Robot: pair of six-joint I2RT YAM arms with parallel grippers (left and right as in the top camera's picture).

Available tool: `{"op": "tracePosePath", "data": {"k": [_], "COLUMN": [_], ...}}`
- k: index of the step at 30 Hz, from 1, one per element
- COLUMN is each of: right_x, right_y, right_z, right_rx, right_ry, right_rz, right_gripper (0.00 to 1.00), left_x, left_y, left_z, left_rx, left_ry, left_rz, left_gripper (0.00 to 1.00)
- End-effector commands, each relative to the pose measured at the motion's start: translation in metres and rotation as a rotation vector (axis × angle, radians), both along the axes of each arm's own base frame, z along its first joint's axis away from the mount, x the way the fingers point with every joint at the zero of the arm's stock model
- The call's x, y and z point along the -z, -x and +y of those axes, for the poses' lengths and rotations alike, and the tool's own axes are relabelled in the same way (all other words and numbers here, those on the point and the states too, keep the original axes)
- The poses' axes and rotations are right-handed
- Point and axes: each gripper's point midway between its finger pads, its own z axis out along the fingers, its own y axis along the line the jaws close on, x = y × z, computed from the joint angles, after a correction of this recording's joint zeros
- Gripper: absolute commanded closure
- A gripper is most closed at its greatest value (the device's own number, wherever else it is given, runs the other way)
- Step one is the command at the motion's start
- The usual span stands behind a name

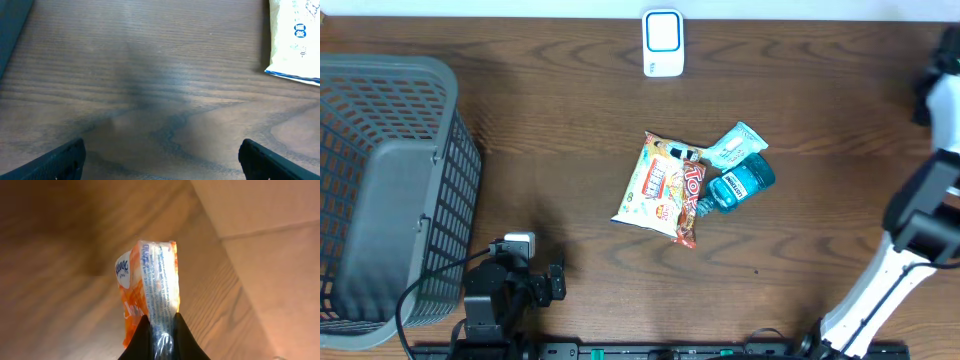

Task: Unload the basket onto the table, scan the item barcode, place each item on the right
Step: 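Carry the orange tissue pack to the right table edge and release it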

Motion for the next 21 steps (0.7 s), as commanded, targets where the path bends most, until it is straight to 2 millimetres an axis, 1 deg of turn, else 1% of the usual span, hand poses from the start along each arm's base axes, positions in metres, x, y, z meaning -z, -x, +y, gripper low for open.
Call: {"op": "tracePosePath", "data": {"k": [1,4,6,8,10,11,12,13,16,19,21], "right_x": [0.021,0.025,0.026,0.029,0.032,0.034,0.035,0.036,0.027,0.006,-0.017], "right_y": [0.018,0.043,0.055,0.064,0.067,0.065,0.061,0.053,0.045,0.041,0.04], "right_z": [-0.02,-0.045,-0.056,-0.063,-0.064,-0.062,-0.059,-0.051,-0.043,-0.038,-0.036], "right_rx": [0.088,0.163,0.208,0.233,0.235,0.229,0.219,0.192,0.163,0.162,0.176], "right_ry": [-0.159,-0.184,-0.188,-0.217,-0.26,-0.293,-0.325,-0.381,-0.416,-0.401,-0.386], "right_rz": [-0.105,-0.124,-0.137,-0.155,-0.177,-0.197,-0.22,-0.259,-0.294,-0.331,-0.386], "right_gripper": [0.98,0.98,0.99,0.94,0.85,0.8,0.71,0.55,0.01,0.01,0.01], "left_x": [0.004,0.004,0.004,0.004,0.004,0.004,0.004,0.004,0.004,0.004,0.004], "left_y": [0.003,0.003,0.002,0.003,0.003,0.003,0.003,0.002,0.002,0.003,0.003], "left_z": [0.0,0.0,0.0,0.0,0.0,0.0,0.0,0.0,0.0,0.0,0.0], "left_rx": [0.008,0.008,0.008,0.008,0.008,0.008,0.008,0.008,0.008,0.008,0.008], "left_ry": [-0.007,-0.007,-0.007,-0.007,-0.007,-0.007,-0.007,-0.007,-0.007,-0.007,-0.007], "left_rz": [0.015,0.015,0.015,0.015,0.015,0.015,0.015,0.015,0.015,0.015,0.015], "left_gripper": [0.02,0.02,0.02,0.02,0.02,0.02,0.02,0.02,0.02,0.02,0.02]}}
